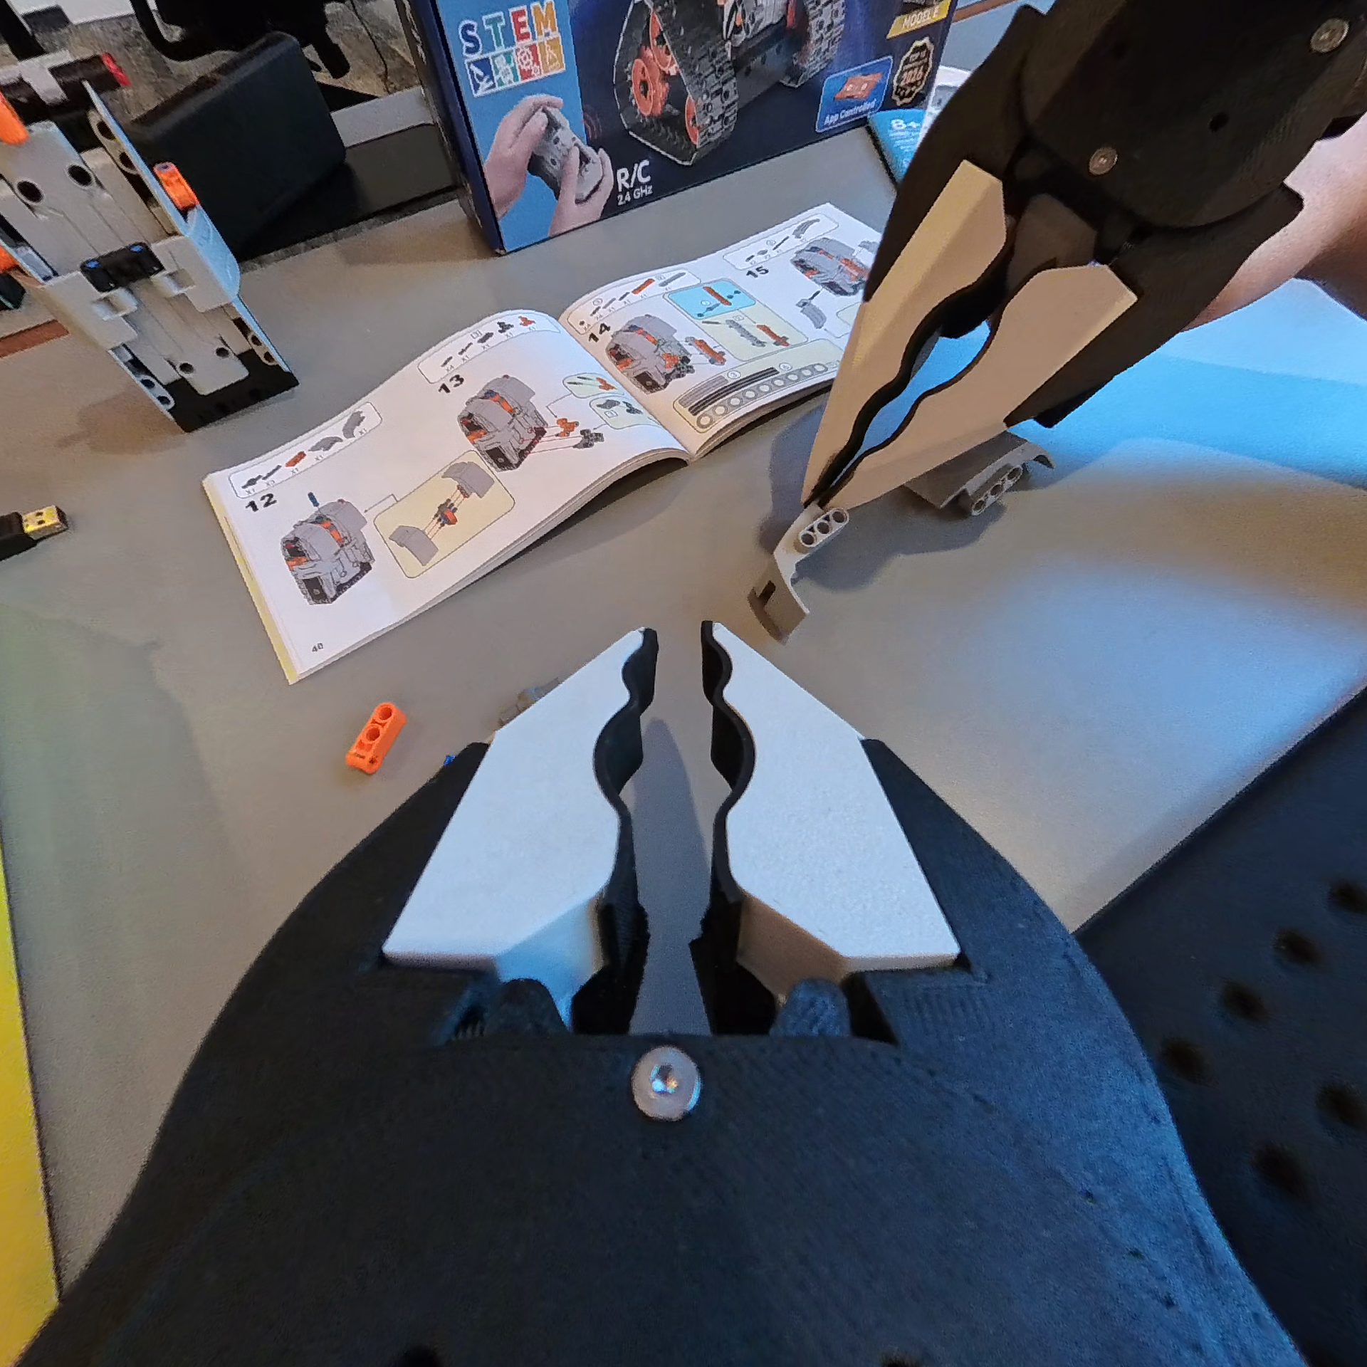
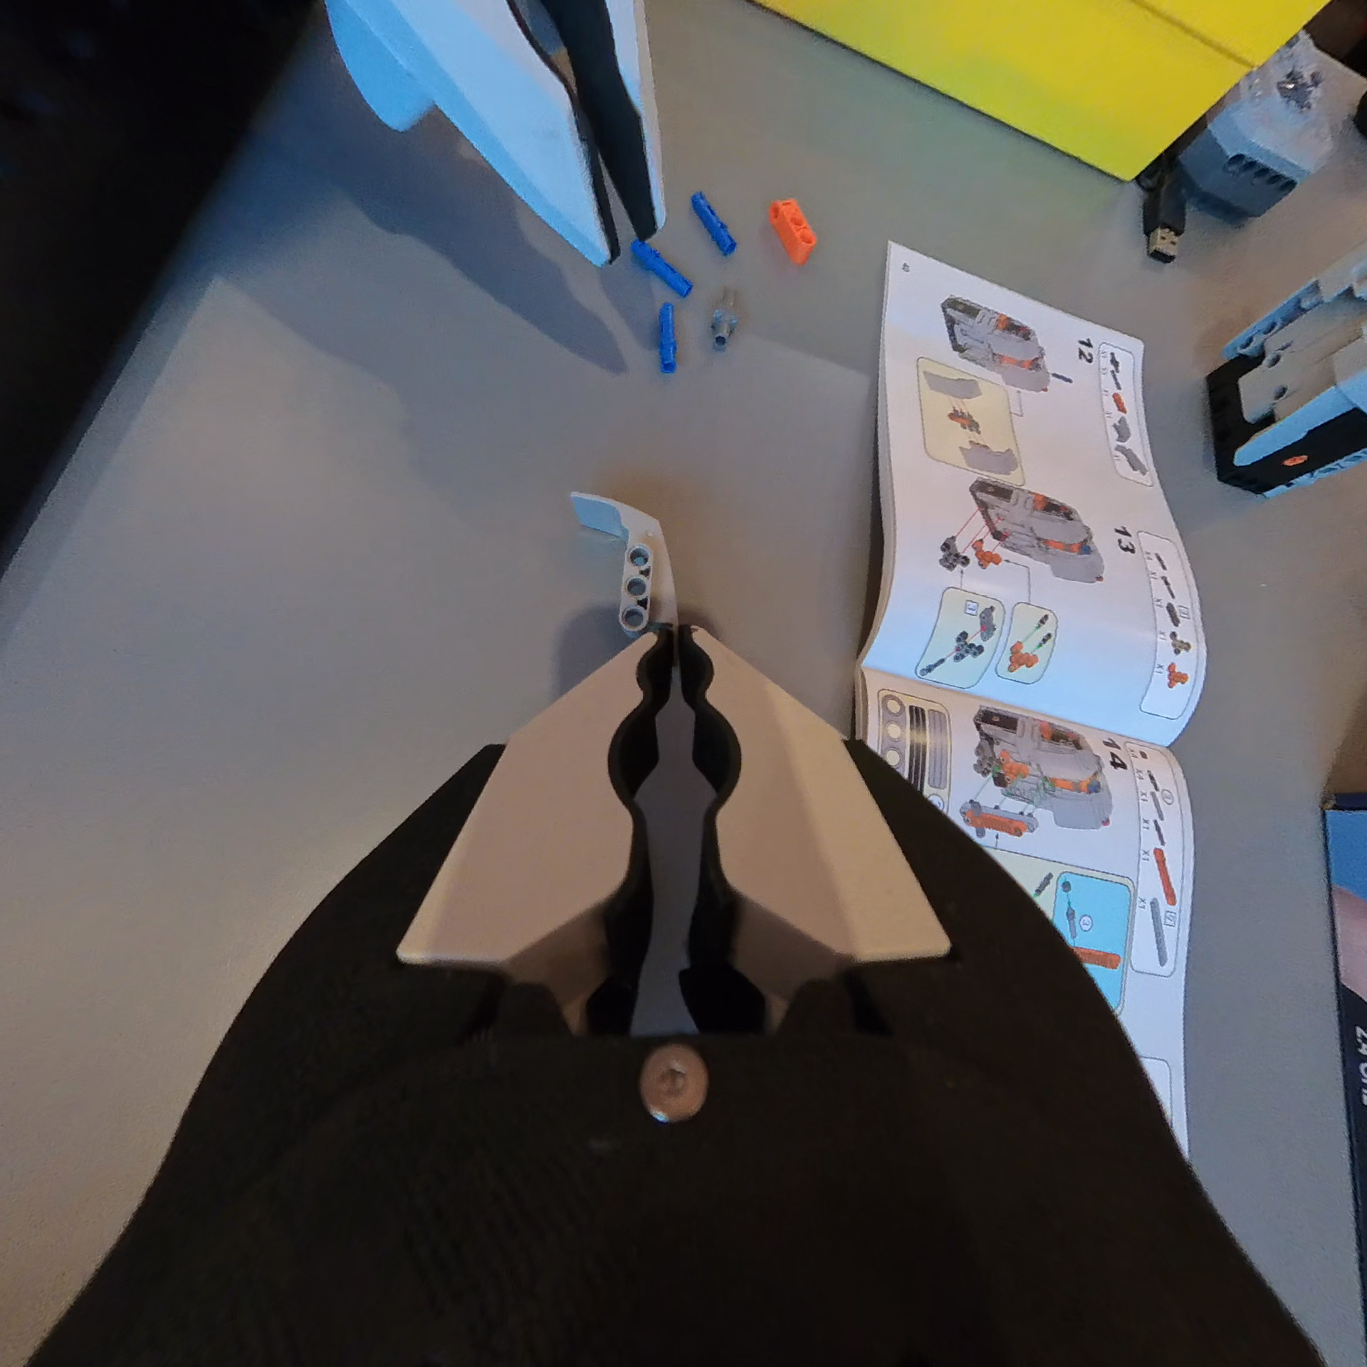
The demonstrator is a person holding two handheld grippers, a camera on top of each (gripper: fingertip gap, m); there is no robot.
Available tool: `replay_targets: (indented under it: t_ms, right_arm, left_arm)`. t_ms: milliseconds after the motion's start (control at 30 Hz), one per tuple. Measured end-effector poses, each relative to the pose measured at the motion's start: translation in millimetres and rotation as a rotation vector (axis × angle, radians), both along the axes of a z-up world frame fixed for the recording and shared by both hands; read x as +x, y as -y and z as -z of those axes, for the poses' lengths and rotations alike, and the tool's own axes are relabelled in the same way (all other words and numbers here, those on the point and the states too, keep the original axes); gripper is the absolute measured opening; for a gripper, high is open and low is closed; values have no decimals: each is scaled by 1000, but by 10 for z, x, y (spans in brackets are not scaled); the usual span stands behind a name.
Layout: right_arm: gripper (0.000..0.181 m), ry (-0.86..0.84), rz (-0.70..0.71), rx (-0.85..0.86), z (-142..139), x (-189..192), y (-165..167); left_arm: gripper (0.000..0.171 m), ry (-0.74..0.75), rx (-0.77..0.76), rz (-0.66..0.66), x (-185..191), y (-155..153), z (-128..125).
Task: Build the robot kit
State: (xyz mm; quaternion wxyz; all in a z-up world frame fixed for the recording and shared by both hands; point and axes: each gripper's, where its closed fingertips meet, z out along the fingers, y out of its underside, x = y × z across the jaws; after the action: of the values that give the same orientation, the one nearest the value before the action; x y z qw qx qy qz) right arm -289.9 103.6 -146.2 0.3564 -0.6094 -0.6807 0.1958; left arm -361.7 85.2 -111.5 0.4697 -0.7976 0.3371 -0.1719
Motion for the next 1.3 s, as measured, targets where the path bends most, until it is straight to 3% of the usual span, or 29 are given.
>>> replay_targets:
  t_ms: [367, 600, 900, 1133, 1300]
  right_arm:
    - [14, 14, 12, 66, -94, 75, 37]
    - [15, 35, 98, 96, -246, 463, 94]
    - [31, -133, 227, -56, -261, 874, 349]
    - [31, 78, 238, 291, -93, 822, 371]
    - [21, 221, 251, 345, 55, 824, 312]
  left_arm:
    - [9, -1, 7, 0, 1, 8, 0]
    - [9, -13, 16, 6, 11, 21, 4]
    - [7, -49, 23, 5, 23, 21, 42]
    - [7, -45, 18, -2, 16, 10, 45]
    - [7, -53, 20, 2, 24, 14, 53]
